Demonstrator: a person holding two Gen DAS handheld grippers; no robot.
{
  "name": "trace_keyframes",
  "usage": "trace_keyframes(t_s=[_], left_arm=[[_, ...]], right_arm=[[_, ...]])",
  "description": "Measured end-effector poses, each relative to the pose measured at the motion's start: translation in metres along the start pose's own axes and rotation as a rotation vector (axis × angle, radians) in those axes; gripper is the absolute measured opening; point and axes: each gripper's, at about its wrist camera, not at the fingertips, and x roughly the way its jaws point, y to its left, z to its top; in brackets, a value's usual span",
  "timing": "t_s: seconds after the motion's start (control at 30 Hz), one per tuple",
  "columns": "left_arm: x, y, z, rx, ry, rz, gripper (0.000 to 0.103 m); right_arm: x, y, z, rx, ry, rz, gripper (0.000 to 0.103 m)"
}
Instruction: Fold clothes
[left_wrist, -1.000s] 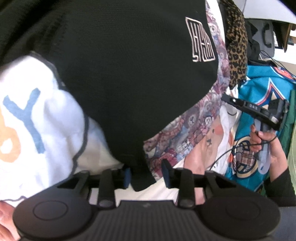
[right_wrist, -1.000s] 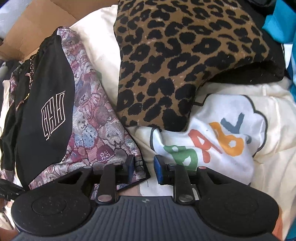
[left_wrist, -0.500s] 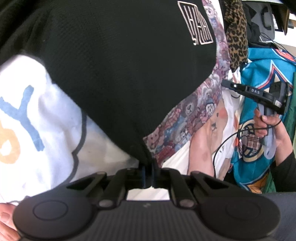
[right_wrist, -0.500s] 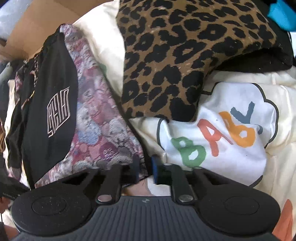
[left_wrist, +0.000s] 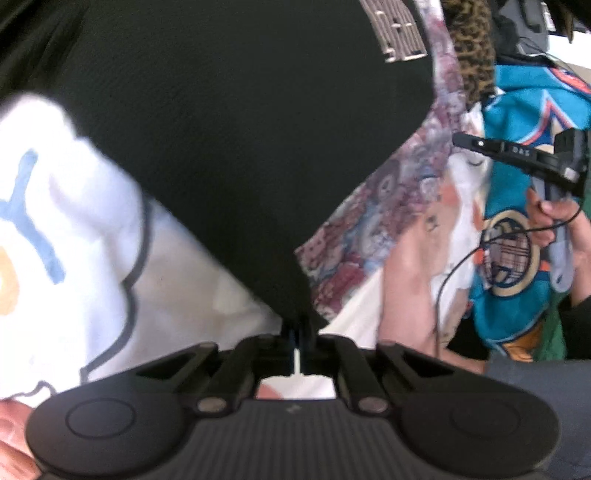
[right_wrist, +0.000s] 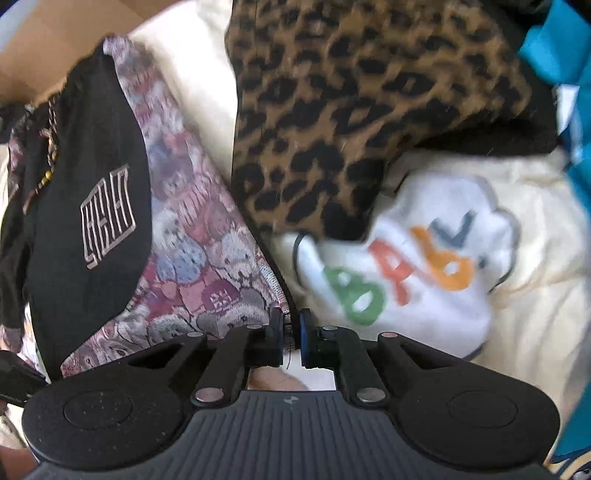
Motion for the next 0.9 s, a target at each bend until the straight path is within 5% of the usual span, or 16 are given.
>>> trace_keyframes(t_s=[0.1, 0.17, 0.43, 0.9], left_arm=[[-0.009, 0.002, -0.001, 0.000, -0.006, -0.009, 0.002], [-0.014, 0.003, 0.000, -0.001, -0.010, -0.008, 0.003], [-0.048, 0.003, 0.006, -0.023, -0.067, 0.026, 0.020], [-0.168, 0.010, 0.029, 0.017, -0.351, 0.230, 0.033]], right_arm=[[0.005, 0.007, -0.001, -0.024, 0.030, -0.018, 0.013], [-0.002, 0.008, -0.001, -0.037, 0.025, -0.032, 0.026], [-0.035, 0.018, 0.011, -0.045, -0.089, -0.004, 0.026], [-0.060, 0.050, 0.035, -0.056, -0.240, 0.052, 0.027]])
